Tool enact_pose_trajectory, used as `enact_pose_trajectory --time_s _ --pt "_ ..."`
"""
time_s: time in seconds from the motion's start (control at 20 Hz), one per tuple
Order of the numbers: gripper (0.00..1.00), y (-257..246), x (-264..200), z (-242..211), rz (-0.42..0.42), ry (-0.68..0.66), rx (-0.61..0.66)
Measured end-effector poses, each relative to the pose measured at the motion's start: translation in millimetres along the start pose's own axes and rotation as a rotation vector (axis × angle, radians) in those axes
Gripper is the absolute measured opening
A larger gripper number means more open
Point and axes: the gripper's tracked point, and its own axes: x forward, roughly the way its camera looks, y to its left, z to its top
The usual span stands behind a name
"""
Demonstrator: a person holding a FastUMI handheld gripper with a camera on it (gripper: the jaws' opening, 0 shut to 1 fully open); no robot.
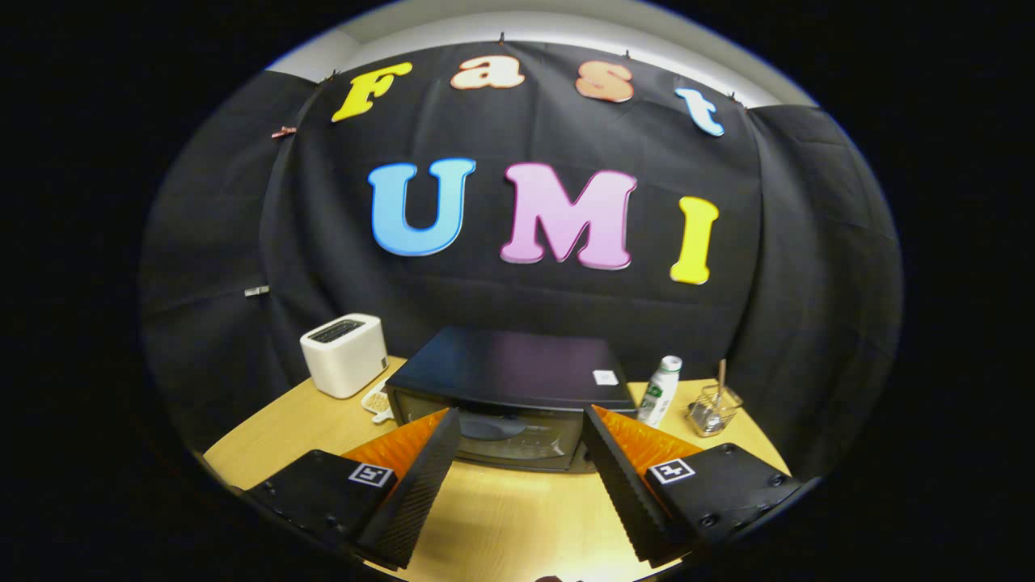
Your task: Open the toaster oven, put the food inside, and close the toaster oven door.
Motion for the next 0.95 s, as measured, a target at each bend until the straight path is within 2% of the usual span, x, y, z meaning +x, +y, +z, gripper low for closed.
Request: enact_pose_trajectory --time_s 0.15,0.5,0.7,0.95 --pt "0.98 -42 -37 27 -0.071 -0.094 0.008" --pt "0.98 -108 -105 25 -0.214 -0.085 0.056" --pt "0.98 -117 -126 34 -0.231 -0.107 0.065" --pt "0.98 -101 -127 35 -0.198 -0.100 0.077"
